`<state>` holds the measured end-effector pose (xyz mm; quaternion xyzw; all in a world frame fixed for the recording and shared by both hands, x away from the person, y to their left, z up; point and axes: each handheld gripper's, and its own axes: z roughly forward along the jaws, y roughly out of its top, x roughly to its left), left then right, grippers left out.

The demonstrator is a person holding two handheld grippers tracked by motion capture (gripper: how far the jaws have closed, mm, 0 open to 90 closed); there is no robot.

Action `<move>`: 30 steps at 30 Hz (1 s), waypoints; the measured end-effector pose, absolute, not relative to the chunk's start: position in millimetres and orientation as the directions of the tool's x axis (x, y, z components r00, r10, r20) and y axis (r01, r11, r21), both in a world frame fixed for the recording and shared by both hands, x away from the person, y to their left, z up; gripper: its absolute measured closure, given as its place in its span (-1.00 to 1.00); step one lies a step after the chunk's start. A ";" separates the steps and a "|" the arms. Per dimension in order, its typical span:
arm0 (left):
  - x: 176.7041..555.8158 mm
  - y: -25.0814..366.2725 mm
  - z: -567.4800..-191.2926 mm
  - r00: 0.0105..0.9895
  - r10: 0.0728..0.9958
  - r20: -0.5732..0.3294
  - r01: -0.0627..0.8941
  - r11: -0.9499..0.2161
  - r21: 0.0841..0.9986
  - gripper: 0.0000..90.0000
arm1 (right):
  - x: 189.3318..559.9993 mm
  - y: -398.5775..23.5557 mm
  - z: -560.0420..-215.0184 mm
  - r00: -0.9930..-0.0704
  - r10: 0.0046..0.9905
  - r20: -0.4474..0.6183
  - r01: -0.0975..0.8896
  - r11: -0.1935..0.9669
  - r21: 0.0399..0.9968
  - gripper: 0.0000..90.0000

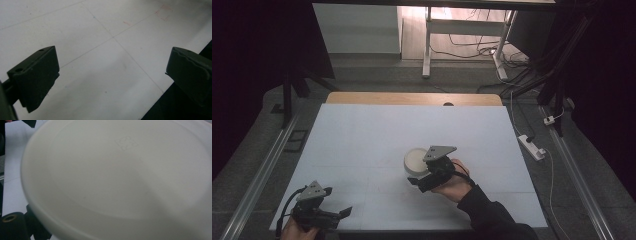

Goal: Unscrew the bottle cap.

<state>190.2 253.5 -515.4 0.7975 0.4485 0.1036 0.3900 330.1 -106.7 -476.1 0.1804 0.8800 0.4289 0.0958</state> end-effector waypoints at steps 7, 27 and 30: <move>195.5 242.5 -505.9 0.640 0.750 -0.167 0.582 -0.332 0.743 -1.00 | 328.8 -106.9 -474.8 -0.920 0.391 -0.010 0.232 0.566 0.791 -0.85; 225.7 215.7 -486.4 0.745 0.655 -0.129 0.461 -0.365 0.809 -1.00 | 327.7 -106.5 -473.5 -0.925 0.380 -0.009 0.225 0.566 0.793 -0.85; 233.5 211.1 -482.7 0.751 0.646 -0.136 0.464 -0.371 0.804 -1.00 | 327.2 -106.3 -473.2 -0.926 0.378 -0.010 0.222 0.566 0.794 -0.85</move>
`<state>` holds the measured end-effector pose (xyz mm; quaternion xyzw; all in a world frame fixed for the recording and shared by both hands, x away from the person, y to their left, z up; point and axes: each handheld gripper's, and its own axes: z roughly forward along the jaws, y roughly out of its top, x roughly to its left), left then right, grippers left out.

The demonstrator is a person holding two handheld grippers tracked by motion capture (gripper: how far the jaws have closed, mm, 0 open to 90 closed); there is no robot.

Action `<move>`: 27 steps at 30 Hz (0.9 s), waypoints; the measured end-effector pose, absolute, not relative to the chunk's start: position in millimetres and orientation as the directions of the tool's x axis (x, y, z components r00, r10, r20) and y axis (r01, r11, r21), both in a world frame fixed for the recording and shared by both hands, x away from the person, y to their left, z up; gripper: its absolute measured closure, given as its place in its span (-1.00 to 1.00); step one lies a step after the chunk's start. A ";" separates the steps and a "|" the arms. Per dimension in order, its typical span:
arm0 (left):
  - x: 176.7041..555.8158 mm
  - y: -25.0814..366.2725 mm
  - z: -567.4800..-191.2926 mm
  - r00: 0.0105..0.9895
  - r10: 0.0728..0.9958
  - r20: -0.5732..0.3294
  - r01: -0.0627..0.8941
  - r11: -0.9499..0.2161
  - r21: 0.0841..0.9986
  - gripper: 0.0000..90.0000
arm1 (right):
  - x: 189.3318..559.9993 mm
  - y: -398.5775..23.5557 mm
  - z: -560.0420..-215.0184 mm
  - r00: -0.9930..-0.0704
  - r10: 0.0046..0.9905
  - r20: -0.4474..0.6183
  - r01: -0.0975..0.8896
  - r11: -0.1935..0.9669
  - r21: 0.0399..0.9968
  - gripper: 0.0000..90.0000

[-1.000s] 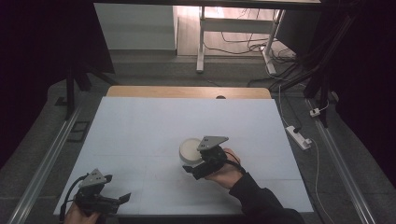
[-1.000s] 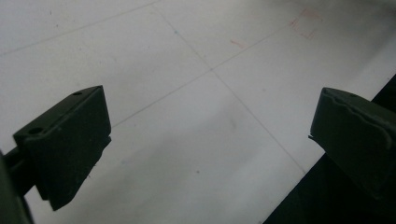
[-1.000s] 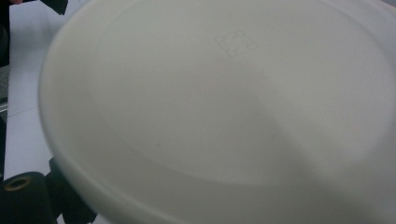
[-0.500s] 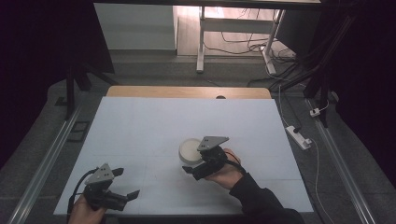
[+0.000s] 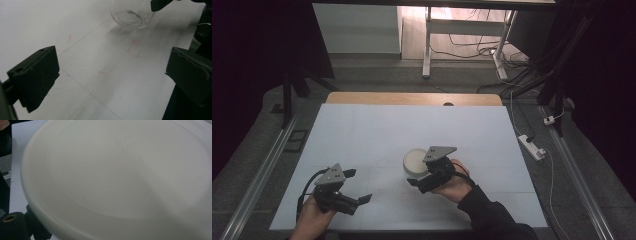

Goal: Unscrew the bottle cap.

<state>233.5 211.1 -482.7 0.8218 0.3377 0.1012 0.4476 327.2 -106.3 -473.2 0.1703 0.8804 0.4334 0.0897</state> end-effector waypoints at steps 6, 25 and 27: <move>246.0 199.7 -474.9 0.769 0.627 -0.125 0.455 -0.399 0.796 -1.00 | 326.6 -106.6 -472.4 -0.928 0.373 -0.013 0.217 0.566 0.795 -0.85; 293.6 153.0 -446.3 0.892 0.445 -0.077 0.310 -0.479 0.821 -1.00 | 325.4 -105.7 -471.6 -0.938 0.347 -0.016 0.199 0.573 0.795 -0.85; 297.8 146.0 -444.0 0.903 0.424 -0.070 0.294 -0.491 0.820 -1.00 | 324.9 -105.2 -471.5 -0.938 0.347 -0.014 0.201 0.572 0.795 -0.85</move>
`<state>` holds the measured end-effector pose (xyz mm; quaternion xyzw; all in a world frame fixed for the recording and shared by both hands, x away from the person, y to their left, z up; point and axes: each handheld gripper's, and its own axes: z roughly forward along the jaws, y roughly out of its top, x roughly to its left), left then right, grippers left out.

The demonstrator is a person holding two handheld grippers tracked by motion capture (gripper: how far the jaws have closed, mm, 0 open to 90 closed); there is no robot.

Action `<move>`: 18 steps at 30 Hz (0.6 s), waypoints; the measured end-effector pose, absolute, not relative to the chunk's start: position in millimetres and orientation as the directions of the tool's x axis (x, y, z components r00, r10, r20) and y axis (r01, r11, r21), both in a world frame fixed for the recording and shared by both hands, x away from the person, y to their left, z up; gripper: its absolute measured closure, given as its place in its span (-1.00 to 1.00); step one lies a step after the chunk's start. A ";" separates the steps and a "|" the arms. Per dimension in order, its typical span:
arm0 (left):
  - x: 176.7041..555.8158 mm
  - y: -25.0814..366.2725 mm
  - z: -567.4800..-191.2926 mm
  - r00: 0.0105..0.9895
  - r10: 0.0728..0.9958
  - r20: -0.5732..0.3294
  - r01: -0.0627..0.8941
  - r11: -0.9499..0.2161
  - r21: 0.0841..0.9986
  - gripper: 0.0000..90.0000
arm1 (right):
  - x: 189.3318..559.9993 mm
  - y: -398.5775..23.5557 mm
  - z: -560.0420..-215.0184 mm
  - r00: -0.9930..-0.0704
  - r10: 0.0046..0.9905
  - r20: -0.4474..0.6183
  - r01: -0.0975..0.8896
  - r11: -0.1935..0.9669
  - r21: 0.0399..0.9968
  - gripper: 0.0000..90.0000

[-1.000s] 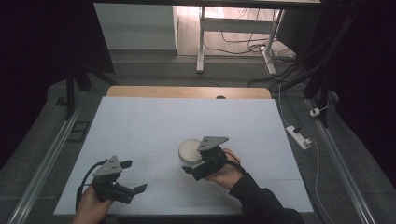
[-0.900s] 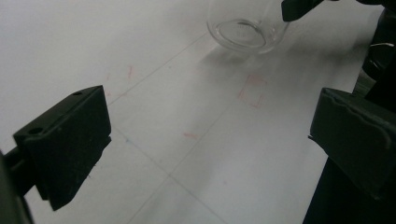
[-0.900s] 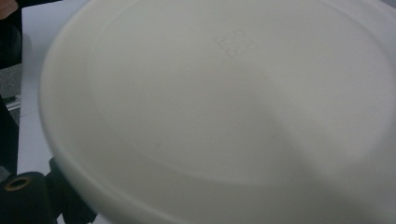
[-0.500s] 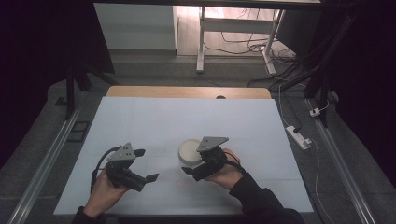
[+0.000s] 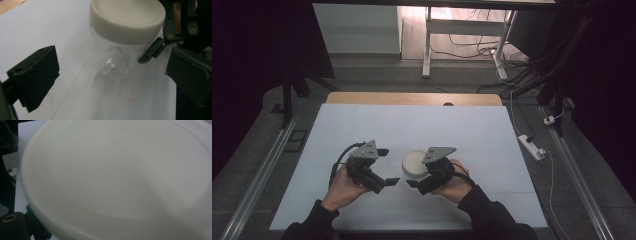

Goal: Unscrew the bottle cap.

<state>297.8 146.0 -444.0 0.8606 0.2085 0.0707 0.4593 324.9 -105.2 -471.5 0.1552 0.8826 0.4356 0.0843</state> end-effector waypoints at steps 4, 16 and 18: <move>306.7 131.3 -439.8 0.927 0.371 -0.052 0.253 -0.518 0.817 -1.00 | 324.3 -104.6 -471.6 -0.940 0.340 -0.013 0.197 0.575 0.794 -0.85; 326.4 108.1 -435.7 0.980 0.196 -0.034 0.139 -0.552 0.822 -0.98 | 321.3 -102.3 -471.8 -0.957 0.290 -0.010 0.170 0.587 0.792 -0.85; 328.6 106.3 -436.0 0.986 0.161 -0.035 0.120 -0.555 0.823 -0.96 | 320.4 -101.6 -472.0 -0.960 0.278 -0.011 0.162 0.589 0.792 -0.85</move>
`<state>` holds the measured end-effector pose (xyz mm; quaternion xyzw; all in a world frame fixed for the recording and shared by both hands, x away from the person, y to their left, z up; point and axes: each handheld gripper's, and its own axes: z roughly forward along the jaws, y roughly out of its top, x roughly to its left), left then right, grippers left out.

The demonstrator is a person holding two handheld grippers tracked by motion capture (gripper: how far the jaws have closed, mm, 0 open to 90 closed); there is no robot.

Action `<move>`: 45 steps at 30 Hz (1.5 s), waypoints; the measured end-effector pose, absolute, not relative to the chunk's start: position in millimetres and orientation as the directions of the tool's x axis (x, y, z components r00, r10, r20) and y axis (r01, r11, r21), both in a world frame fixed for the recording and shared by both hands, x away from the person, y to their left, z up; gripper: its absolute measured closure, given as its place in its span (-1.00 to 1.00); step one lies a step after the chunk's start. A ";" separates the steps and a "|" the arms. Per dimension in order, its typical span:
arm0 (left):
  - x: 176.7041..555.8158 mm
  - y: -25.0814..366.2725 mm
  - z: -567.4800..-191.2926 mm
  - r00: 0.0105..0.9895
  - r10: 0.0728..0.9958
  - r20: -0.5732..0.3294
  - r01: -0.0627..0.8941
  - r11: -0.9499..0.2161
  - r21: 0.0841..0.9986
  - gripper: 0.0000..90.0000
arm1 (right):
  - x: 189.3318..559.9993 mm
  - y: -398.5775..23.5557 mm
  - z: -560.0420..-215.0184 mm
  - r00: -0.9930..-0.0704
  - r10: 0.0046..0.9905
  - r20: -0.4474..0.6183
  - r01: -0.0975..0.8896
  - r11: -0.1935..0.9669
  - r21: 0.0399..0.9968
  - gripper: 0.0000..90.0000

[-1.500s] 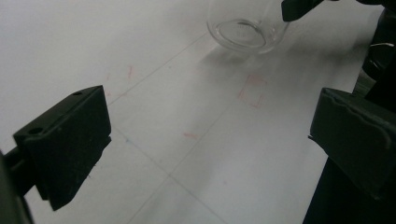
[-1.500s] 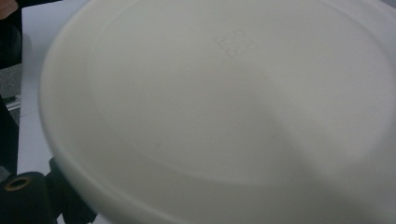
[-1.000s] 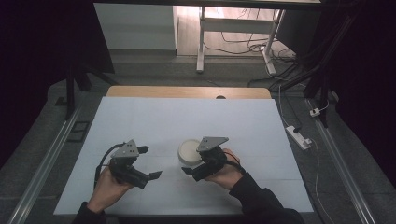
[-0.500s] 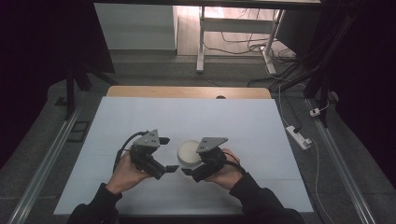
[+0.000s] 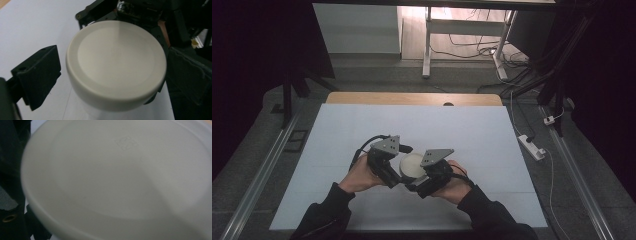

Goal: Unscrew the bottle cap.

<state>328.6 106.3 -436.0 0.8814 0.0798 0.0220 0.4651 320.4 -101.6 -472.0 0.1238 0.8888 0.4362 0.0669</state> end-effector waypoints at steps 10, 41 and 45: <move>327.7 102.0 -437.4 0.992 0.125 -0.023 0.088 -0.547 0.832 -0.82 | 318.2 -100.5 -471.3 -0.965 0.261 -0.016 0.147 0.592 0.792 -0.85; 323.8 108.2 -426.4 0.981 0.192 -0.037 0.145 -0.583 0.799 -0.97 | 319.9 -103.5 -469.4 -0.953 0.302 -0.011 0.173 0.574 0.801 -0.85; 322.4 106.3 -428.6 0.993 0.119 -0.017 0.086 -0.598 0.797 -0.93 | 314.7 -99.5 -469.4 -0.968 0.251 -0.015 0.138 0.582 0.802 -0.85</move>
